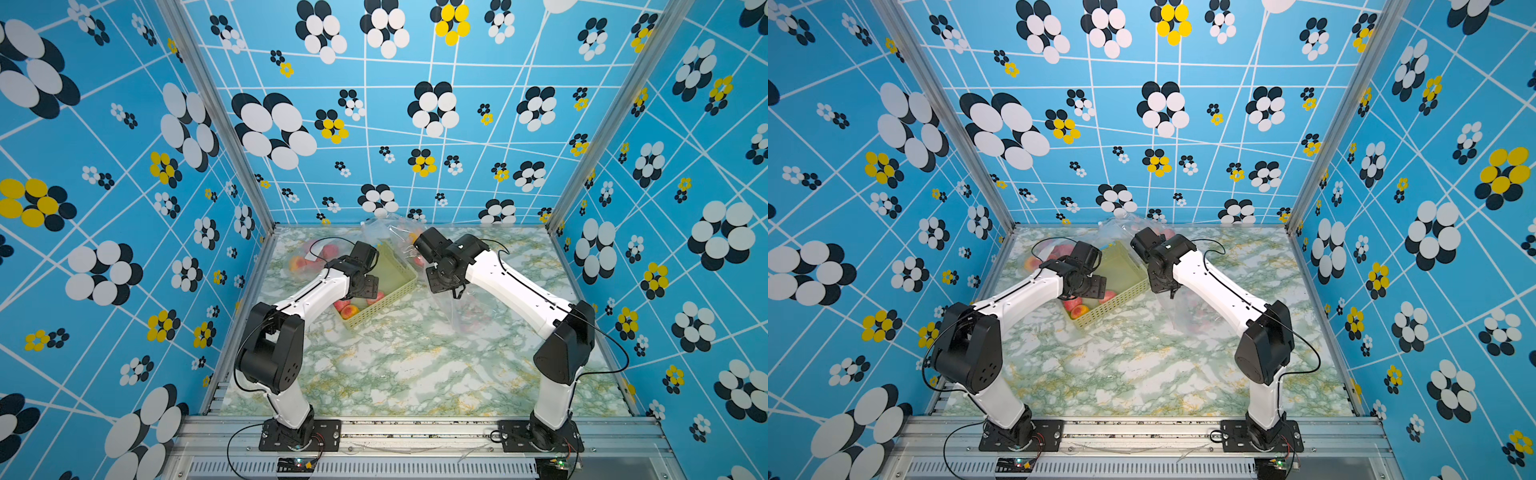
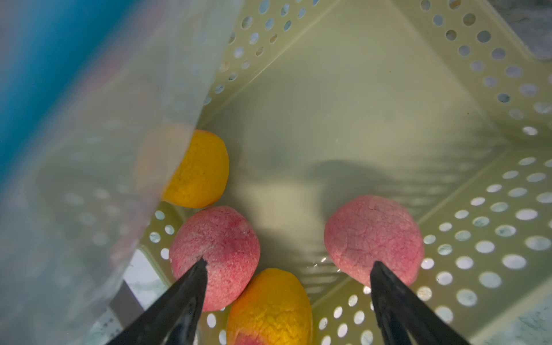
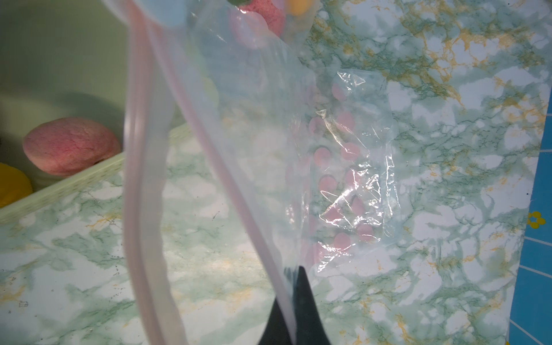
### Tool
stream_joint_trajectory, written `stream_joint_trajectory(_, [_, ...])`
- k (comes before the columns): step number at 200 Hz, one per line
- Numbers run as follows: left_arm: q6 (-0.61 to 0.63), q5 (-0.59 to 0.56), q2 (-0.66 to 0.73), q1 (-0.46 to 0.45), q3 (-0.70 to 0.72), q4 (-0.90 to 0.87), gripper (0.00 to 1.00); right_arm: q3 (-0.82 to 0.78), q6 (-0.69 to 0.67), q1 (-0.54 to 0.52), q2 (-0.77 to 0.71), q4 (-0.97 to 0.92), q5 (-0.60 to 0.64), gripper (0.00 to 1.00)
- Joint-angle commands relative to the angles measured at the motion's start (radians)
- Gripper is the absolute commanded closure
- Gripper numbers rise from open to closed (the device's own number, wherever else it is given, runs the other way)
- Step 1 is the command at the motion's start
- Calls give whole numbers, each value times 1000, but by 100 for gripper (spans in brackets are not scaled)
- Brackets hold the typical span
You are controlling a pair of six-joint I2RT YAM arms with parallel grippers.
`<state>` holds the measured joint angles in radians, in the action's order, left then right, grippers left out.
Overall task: Place the peach in a zip-top bag and seal the zipper
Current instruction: Open the zipper of the food storage bag at the center of the board, then pick up the peach from the basket.
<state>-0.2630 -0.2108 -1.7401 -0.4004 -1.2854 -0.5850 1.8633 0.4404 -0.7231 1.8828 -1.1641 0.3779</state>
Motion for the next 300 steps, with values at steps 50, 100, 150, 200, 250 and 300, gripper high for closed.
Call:
stream_joint_trajectory(50, [44,-102,-126,51,-136,-64,14,-2,3,8,12,19,-24,100])
stream_joint_trajectory(100, [18,-160,-199,84,-192,-113,13,-18,4,8,4,26,-27,100])
stream_joint_trajectory(150, [-6,-165,-229,116,-201,-119,13,-34,11,8,-2,35,-31,100])
stream_joint_trajectory(200, [-18,-136,-268,137,-216,-121,6,-35,11,8,4,38,-37,100])
stream_joint_trajectory(250, [-12,-94,-318,147,-258,-116,8,-35,15,8,9,41,-40,100])
stream_joint_trajectory(300, [-7,-78,-342,147,-271,-98,15,-41,15,8,8,49,-41,100])
